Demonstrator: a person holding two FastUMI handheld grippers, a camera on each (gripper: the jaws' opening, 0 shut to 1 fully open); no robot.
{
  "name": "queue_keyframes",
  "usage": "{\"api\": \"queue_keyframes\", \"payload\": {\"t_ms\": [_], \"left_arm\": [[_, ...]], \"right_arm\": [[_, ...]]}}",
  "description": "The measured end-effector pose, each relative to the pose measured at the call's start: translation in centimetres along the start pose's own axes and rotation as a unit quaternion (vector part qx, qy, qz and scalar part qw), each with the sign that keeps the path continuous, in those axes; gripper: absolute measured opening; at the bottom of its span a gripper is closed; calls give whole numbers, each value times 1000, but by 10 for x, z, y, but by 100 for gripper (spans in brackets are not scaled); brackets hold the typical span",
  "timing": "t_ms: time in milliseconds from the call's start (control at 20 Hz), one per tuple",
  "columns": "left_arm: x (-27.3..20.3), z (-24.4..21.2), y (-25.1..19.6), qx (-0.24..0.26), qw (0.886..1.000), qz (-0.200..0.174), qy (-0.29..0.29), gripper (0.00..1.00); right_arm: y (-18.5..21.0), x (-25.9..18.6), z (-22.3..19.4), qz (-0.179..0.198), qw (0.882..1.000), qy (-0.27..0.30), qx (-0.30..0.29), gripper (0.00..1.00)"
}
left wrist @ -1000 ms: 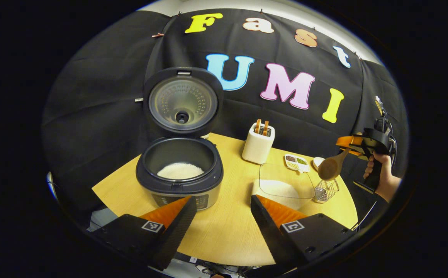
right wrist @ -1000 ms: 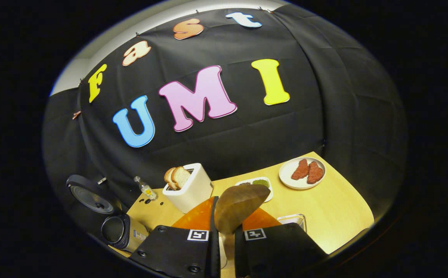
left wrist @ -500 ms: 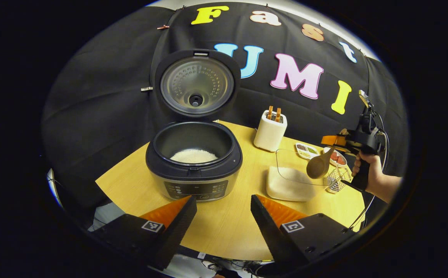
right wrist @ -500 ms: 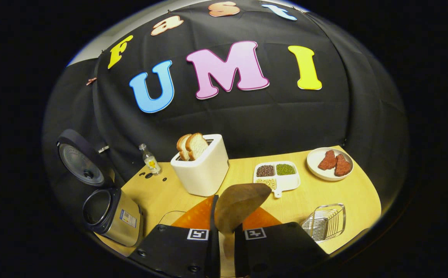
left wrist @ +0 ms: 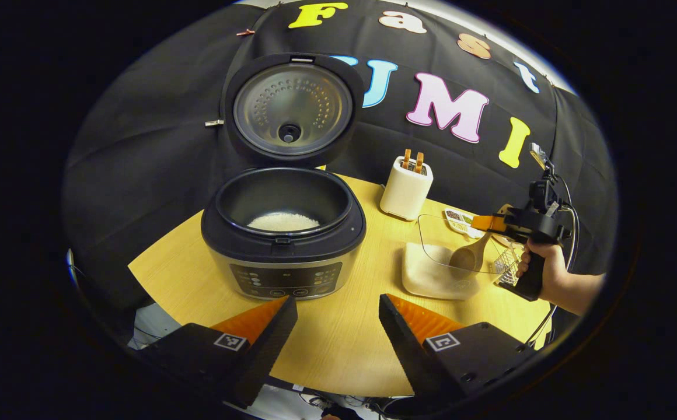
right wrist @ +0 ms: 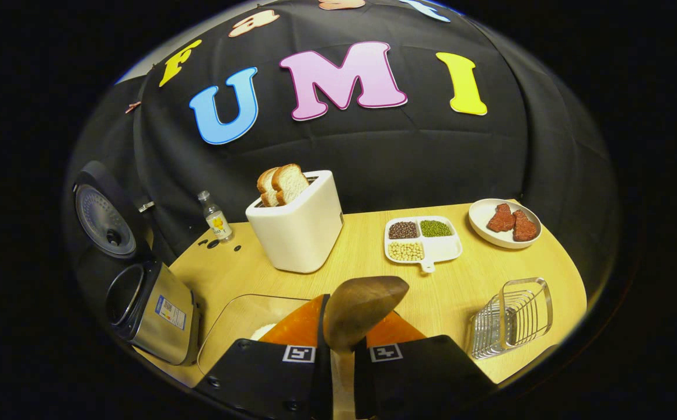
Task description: Close the left gripper, press the button to open the rice cooker; take a wooden spoon from the chopstick holder with the right hand, scoop a spoonful of rice and pour it into the rice cooker, then put the wooden spoon back into the chopstick holder.
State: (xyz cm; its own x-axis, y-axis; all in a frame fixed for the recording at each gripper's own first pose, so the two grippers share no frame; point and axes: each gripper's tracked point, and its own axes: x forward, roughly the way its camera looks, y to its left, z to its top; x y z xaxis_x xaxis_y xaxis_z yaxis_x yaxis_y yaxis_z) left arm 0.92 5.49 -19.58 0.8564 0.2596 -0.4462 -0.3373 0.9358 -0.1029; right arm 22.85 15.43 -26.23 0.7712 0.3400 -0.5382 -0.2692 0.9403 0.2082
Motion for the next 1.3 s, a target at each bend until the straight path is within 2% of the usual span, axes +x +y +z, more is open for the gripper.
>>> {"api": "queue_keyframes", "payload": {"t_ms": [200, 450, 650, 950, 1150, 1300], "left_arm": [[0, -2, 6, -8, 1000, -4, 0, 96], [-9, -1, 22, -20, 1000, 3, -7, 95], [-17, -2, 30, -43, 999, -3, -9, 95], [-24, 13, 46, -38, 999, 3, -24, 95], [-28, 20, 52, -42, 999, 2, -30, 95], [-32, 19, 54, -34, 999, -3, -31, 95]], "right_arm": [[28, -1, -14, 21, 999, 25, 28, 19], [45, 1, -20, 18, 996, 49, 74, 19], [61, 6, -22, 23, 990, 73, 117, 19], [93, 3, -19, 41, 978, 101, 176, 19], [84, -3, -12, 35, 976, 99, 193, 19], [65, -14, -8, 22, 965, 92, 243, 19]]}}
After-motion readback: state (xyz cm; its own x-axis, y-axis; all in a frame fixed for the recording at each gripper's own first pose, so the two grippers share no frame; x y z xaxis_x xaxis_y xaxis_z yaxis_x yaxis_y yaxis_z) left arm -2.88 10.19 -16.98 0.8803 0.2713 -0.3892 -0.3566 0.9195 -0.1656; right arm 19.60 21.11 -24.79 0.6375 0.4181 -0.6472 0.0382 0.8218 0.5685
